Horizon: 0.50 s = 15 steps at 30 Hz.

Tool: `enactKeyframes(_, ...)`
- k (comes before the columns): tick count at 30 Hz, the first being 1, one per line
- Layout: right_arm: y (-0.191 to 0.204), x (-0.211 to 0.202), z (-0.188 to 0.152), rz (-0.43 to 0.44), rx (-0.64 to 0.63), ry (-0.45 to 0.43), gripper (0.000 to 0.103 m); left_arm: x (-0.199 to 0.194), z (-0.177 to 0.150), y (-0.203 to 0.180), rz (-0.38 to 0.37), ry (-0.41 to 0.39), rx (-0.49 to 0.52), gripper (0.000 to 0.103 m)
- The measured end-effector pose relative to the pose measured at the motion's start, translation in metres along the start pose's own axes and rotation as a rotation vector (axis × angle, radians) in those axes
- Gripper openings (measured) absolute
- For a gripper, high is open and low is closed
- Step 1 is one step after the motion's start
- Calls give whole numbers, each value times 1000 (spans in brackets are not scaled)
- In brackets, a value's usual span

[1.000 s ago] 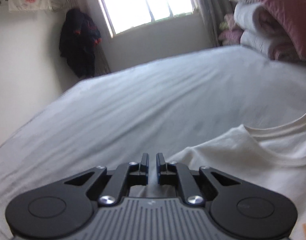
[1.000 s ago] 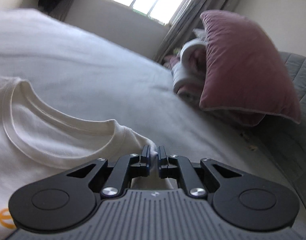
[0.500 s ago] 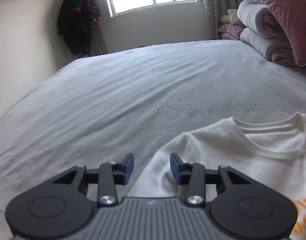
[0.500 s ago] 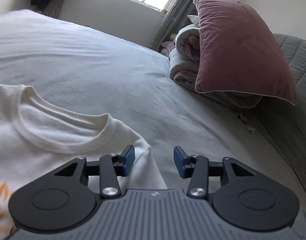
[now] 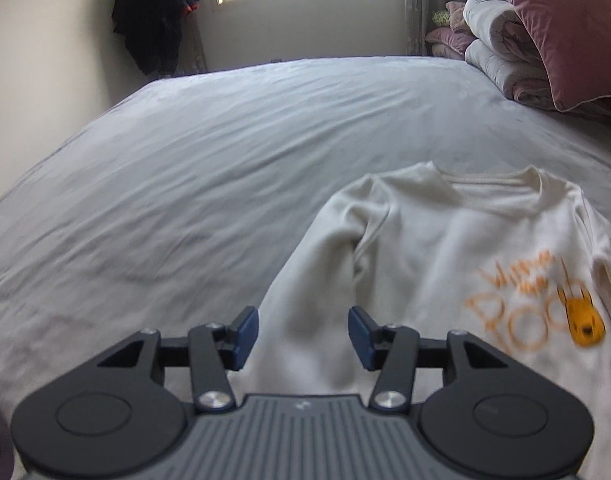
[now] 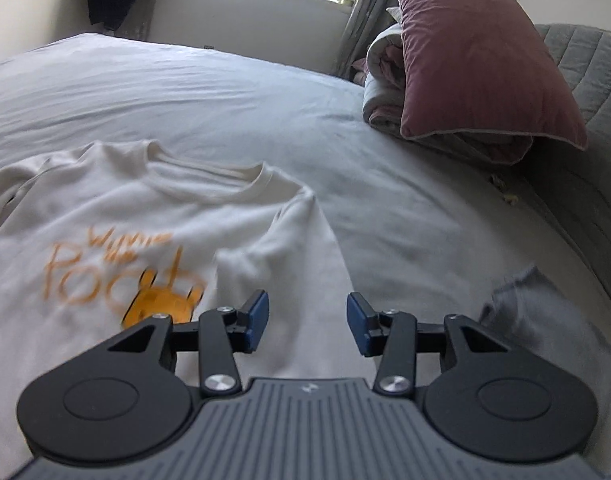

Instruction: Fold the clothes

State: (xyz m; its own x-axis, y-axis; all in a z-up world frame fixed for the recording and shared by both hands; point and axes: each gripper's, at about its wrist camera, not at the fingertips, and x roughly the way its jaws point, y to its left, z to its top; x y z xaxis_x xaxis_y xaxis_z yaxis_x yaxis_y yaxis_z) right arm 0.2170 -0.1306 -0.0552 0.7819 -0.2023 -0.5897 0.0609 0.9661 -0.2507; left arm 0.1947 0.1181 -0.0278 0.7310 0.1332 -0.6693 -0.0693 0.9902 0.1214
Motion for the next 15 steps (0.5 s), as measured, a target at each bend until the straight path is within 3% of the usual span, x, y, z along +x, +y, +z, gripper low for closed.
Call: enactKeyframes(15,-8,-78,-47,17,87,47,46,-62,-67,30,-8,87,-24,54)
